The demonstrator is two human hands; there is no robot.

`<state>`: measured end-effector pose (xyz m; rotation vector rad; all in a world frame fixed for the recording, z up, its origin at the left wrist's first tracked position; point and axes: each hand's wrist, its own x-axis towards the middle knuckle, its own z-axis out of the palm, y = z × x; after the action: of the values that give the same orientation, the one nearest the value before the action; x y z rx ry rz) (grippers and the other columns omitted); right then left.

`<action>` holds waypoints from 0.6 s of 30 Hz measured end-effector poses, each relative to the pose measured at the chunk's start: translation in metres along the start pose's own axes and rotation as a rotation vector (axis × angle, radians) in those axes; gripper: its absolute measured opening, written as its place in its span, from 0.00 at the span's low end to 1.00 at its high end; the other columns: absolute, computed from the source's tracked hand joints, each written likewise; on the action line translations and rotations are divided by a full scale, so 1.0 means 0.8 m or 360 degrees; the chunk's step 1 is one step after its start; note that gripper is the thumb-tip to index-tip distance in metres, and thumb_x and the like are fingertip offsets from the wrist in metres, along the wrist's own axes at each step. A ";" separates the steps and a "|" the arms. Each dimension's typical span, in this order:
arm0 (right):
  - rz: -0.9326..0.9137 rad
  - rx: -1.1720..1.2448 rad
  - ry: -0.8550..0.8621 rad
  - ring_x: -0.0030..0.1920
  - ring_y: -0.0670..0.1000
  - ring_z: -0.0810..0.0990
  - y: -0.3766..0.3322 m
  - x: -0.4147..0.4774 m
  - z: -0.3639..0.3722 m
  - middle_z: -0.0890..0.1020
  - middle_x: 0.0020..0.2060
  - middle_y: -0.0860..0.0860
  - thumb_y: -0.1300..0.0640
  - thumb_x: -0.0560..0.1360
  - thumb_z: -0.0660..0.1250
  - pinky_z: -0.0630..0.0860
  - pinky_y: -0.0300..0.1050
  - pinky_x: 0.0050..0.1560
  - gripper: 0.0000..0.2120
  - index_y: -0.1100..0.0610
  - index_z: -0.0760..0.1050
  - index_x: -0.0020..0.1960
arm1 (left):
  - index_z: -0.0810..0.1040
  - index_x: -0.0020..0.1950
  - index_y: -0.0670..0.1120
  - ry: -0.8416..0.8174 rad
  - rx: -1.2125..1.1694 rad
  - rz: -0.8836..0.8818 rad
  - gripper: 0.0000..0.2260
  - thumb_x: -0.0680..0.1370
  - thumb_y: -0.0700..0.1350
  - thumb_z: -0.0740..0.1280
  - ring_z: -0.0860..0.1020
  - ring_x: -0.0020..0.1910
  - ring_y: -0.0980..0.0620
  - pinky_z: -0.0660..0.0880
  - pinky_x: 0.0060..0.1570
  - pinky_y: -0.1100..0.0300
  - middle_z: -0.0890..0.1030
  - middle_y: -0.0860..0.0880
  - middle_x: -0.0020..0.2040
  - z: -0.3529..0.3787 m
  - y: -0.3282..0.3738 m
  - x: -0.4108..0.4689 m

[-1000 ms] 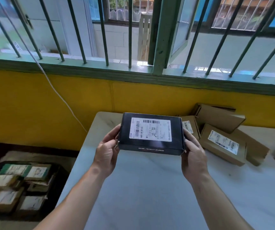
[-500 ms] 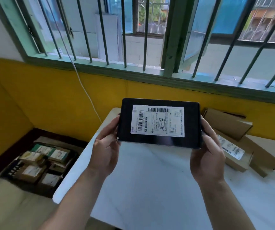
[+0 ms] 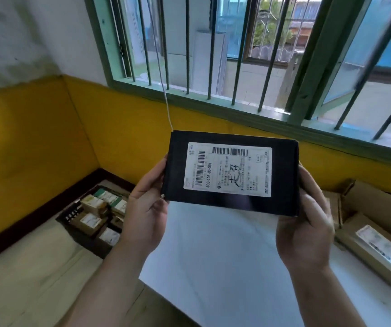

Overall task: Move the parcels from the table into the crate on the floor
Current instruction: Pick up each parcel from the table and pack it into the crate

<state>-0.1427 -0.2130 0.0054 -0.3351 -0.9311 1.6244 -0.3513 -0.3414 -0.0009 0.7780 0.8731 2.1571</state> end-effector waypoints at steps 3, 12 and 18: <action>0.0102 -0.0055 -0.0087 0.67 0.61 0.75 0.040 0.005 0.034 0.76 0.66 0.61 0.63 0.79 0.56 0.80 0.49 0.58 0.20 0.58 0.75 0.68 | 0.78 0.68 0.52 0.0109 -0.0006 0.0001 0.23 0.80 0.34 0.54 0.76 0.67 0.49 0.78 0.54 0.60 0.78 0.47 0.68 -0.048 0.018 0.005; 0.0504 -0.0267 -0.0203 0.62 0.56 0.79 0.248 -0.002 0.201 0.80 0.63 0.57 0.62 0.78 0.57 0.75 0.47 0.55 0.20 0.59 0.75 0.67 | 0.76 0.69 0.47 0.0714 0.0414 -0.0172 0.27 0.78 0.27 0.51 0.82 0.59 0.49 0.80 0.51 0.58 0.83 0.47 0.61 -0.265 0.120 0.018; 0.0814 -0.0473 -0.0237 0.61 0.57 0.80 0.382 -0.031 0.308 0.83 0.59 0.54 0.55 0.74 0.64 0.76 0.56 0.57 0.19 0.52 0.79 0.63 | 0.80 0.63 0.53 0.0967 0.0759 -0.0323 0.29 0.75 0.27 0.54 0.81 0.60 0.53 0.75 0.61 0.55 0.84 0.52 0.60 -0.411 0.195 0.016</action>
<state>-0.5110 -0.3338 -0.0632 -0.7097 -1.2783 1.9932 -0.6516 -0.5333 -0.0764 0.2077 1.7385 2.0418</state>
